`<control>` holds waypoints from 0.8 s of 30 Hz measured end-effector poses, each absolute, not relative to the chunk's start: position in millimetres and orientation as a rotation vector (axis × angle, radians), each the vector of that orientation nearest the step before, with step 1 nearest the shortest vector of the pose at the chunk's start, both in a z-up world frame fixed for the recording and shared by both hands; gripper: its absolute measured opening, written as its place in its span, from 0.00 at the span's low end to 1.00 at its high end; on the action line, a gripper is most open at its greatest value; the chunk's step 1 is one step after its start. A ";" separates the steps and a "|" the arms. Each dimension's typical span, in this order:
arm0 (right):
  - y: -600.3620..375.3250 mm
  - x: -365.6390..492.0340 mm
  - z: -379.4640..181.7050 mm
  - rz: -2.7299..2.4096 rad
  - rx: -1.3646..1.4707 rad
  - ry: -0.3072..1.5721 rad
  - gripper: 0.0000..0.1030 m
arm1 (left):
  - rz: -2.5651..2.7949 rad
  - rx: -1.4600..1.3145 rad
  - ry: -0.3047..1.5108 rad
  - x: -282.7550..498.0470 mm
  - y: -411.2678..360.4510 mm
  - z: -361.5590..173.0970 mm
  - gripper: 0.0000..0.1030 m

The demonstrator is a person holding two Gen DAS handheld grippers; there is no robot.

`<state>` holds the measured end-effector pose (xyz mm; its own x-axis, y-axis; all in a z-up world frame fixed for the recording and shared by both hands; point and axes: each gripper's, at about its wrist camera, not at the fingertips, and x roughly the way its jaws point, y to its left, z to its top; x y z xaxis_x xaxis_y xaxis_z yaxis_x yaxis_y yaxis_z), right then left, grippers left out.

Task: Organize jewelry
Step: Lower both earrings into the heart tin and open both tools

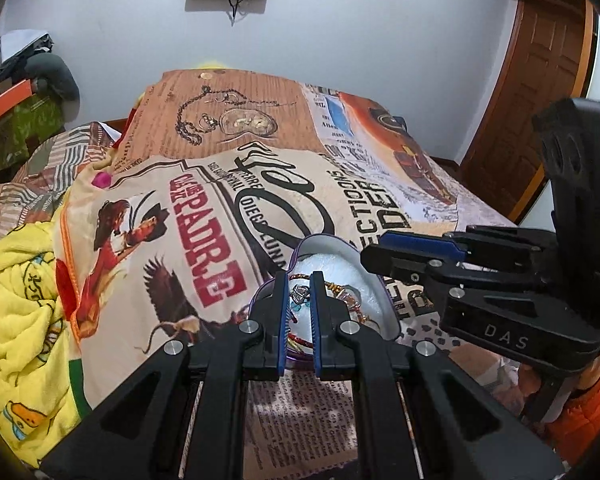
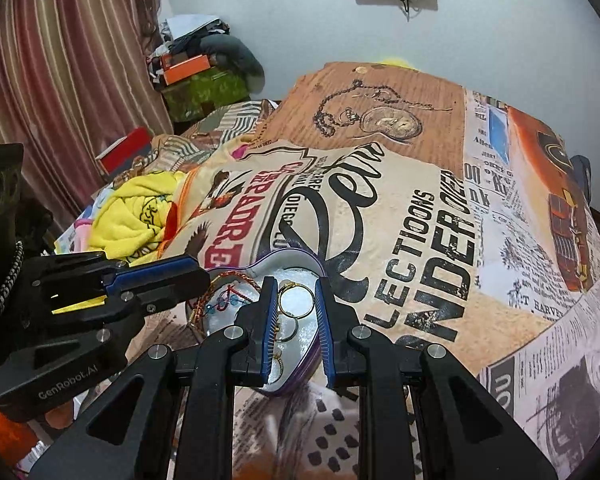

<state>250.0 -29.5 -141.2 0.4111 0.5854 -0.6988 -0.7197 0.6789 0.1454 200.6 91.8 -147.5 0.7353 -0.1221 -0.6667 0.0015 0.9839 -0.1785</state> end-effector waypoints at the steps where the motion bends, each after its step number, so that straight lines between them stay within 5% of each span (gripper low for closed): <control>1: -29.0 251.0 -141.7 0.829 -0.192 0.797 0.17 | -0.067 -0.163 0.745 201.4 91.4 -149.2 0.08; 19: -13.1 256.5 -155.5 0.847 -0.288 0.800 0.17 | -0.030 -0.141 0.757 204.2 96.1 -153.6 0.09; 24: -11.4 256.9 -156.8 0.838 -0.307 0.810 0.22 | -0.015 -0.144 0.745 200.5 101.0 -147.9 0.17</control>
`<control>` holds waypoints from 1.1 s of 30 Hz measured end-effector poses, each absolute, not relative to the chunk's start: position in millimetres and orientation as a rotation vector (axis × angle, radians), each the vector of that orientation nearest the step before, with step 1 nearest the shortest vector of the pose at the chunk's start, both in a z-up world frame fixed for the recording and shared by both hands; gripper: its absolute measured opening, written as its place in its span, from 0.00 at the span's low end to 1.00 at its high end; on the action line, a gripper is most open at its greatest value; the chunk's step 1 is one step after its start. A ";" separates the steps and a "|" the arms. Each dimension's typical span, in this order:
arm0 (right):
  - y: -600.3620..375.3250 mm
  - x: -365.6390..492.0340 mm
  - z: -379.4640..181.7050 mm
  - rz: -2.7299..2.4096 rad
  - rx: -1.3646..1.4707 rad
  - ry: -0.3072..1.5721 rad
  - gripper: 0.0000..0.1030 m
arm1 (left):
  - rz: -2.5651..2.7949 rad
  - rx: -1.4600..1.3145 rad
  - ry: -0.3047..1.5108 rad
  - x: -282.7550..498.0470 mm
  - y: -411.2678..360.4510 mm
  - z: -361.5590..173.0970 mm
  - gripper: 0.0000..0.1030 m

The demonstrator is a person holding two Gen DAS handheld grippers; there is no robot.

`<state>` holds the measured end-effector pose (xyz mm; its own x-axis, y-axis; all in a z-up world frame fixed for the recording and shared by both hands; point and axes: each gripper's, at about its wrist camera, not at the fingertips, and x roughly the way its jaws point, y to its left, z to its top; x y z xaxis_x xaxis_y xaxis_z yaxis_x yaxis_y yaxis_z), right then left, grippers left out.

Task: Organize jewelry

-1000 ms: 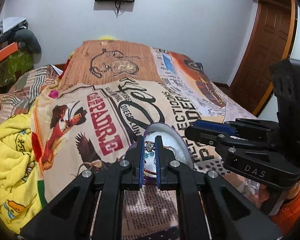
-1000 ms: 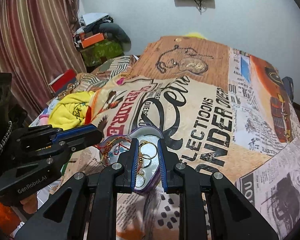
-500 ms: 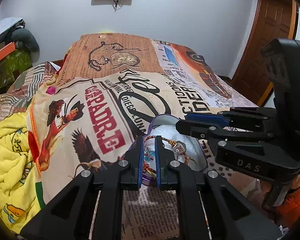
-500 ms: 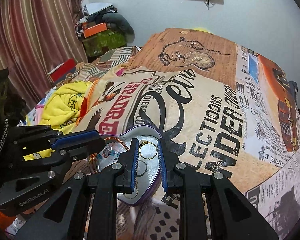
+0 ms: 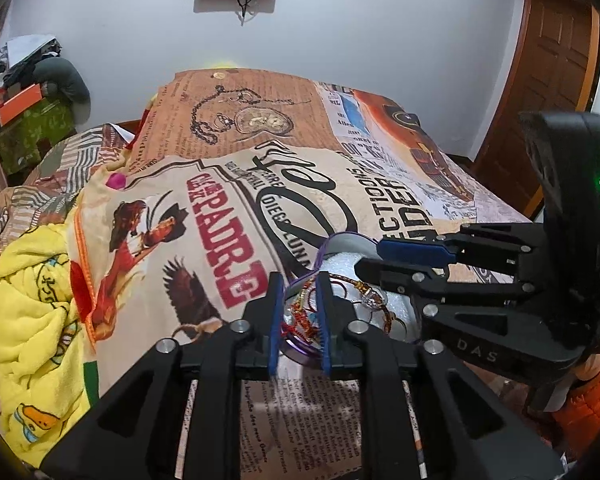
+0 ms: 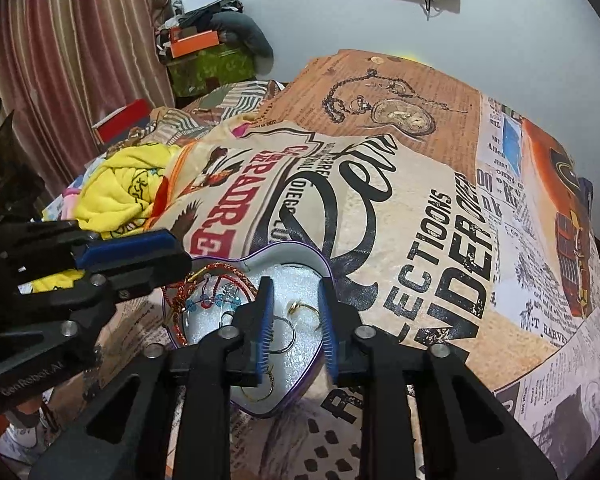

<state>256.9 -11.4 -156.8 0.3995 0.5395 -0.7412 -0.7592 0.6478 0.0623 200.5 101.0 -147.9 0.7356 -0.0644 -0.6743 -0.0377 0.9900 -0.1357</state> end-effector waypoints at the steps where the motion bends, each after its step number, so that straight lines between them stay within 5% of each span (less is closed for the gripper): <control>1: -11.9 257.0 -156.5 0.838 -0.304 0.811 0.23 | -0.012 -0.145 0.743 199.8 101.8 -146.7 0.17; 14: -31.8 239.0 -120.0 0.801 -0.276 0.743 0.24 | -0.006 -0.146 0.697 180.2 96.4 -115.7 0.17; 27: -94.4 149.1 2.2 0.735 -0.128 0.446 0.24 | -0.028 -0.098 0.427 85.2 65.2 -0.8 0.19; 29: -105.6 127.3 20.5 0.730 -0.099 0.382 0.27 | -0.027 -0.095 0.373 64.6 60.6 14.9 0.24; 33: -123.3 83.7 44.9 0.683 -0.051 0.254 0.53 | -0.018 -0.088 0.280 27.6 51.9 38.7 0.34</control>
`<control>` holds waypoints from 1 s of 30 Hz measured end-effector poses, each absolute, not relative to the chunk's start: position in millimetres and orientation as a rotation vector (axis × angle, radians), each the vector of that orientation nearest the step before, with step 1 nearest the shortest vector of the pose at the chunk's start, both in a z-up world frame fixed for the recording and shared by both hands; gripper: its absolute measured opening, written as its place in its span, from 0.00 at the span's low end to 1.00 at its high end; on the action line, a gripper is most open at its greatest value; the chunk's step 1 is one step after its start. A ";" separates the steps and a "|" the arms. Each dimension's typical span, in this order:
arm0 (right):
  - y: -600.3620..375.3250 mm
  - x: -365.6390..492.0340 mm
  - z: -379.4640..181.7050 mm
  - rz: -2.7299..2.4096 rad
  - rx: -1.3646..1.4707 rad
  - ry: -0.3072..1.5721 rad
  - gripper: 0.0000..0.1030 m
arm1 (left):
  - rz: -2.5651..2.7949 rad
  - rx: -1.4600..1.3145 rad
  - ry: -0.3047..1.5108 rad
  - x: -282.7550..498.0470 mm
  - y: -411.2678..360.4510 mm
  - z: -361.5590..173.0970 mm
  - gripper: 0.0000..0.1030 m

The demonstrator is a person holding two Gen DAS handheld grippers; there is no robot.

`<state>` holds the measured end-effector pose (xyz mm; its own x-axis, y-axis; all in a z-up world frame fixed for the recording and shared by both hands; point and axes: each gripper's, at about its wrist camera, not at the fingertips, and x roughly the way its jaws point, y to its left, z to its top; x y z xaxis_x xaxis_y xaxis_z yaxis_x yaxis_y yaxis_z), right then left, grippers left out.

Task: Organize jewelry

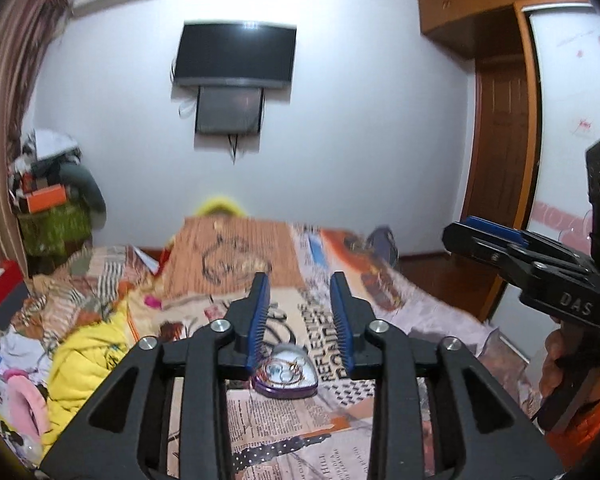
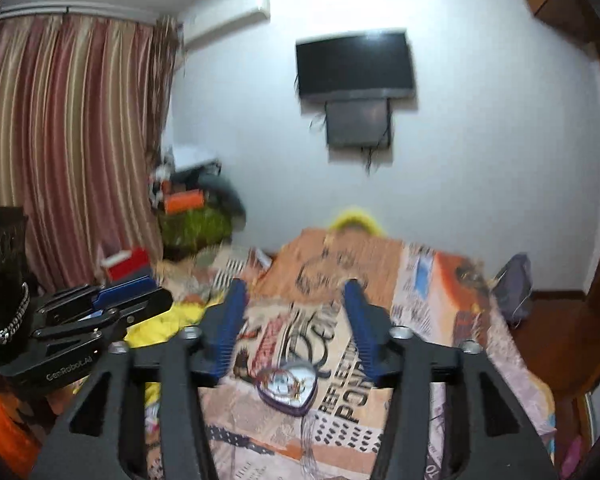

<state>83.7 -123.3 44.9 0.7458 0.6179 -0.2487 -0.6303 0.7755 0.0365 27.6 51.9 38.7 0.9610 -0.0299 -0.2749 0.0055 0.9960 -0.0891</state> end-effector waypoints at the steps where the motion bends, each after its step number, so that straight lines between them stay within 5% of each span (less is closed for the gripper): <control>1: -125.9 74.7 48.5 0.676 -0.044 0.229 0.59 | -0.009 -0.079 0.250 15.7 48.2 45.1 0.36; 7: -129.9 41.1 58.4 0.599 -0.027 0.127 0.91 | 0.034 -0.051 0.142 -27.0 35.2 62.2 0.64; 12: -127.8 35.7 58.0 0.555 -0.023 0.098 1.00 | 0.081 -0.035 0.098 -44.2 29.0 63.2 0.94; 30: -135.8 24.8 46.7 0.566 -0.024 0.140 1.00 | 0.100 -0.052 0.114 -49.1 31.9 57.0 0.95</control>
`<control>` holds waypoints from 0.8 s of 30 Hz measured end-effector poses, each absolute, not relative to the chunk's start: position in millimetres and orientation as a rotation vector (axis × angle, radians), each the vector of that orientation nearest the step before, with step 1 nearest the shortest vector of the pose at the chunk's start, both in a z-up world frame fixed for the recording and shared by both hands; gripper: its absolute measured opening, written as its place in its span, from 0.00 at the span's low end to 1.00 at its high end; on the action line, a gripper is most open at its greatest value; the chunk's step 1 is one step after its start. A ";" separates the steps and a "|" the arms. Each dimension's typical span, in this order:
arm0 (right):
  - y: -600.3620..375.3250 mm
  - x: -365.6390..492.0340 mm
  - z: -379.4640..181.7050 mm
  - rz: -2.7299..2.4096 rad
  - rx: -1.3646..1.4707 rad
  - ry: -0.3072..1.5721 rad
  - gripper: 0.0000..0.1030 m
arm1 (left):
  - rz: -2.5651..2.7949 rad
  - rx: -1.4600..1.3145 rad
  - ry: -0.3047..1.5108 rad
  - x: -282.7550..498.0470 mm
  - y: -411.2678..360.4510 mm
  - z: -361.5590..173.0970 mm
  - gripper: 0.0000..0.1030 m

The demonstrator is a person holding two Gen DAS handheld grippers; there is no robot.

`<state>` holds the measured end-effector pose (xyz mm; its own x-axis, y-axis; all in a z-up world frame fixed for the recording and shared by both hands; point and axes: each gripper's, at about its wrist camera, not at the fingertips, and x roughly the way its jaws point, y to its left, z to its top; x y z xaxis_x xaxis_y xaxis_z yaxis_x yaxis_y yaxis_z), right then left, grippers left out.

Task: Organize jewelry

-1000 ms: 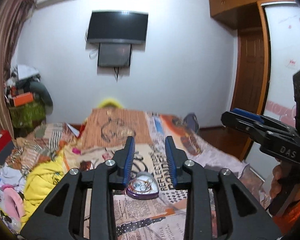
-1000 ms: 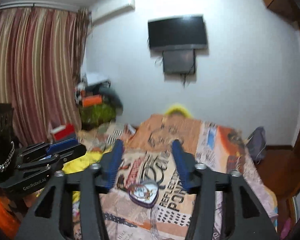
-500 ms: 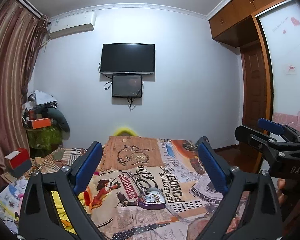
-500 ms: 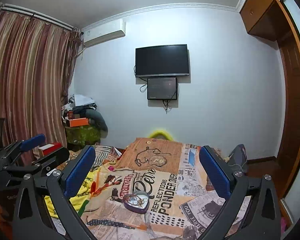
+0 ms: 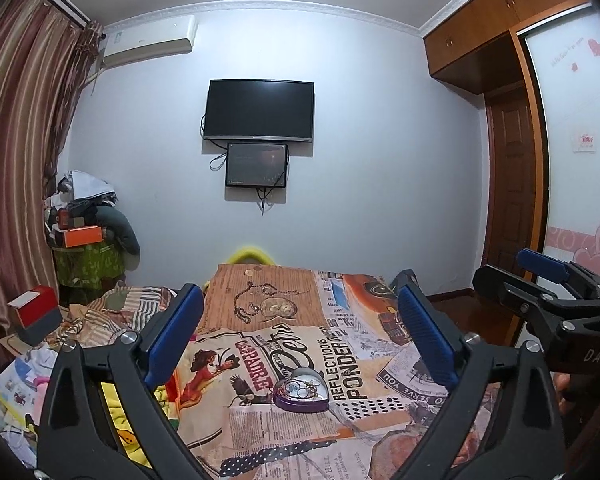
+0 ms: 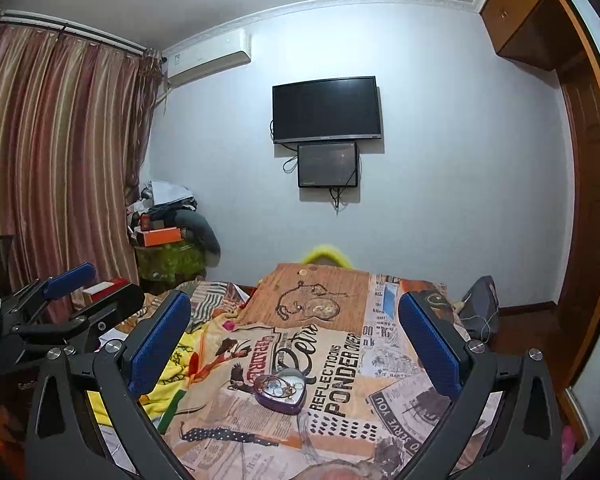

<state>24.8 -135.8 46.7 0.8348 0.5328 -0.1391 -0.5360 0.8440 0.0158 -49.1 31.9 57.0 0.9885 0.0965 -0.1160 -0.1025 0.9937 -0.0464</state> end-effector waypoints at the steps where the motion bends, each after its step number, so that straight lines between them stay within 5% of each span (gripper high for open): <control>1: -136.3 24.9 46.1 0.567 -0.025 0.143 1.00 | 0.100 -0.051 0.116 -48.1 32.0 56.4 0.95; 24: -140.8 26.0 45.1 0.566 -0.027 0.179 1.00 | 0.100 -0.066 0.155 -36.9 31.8 49.6 0.96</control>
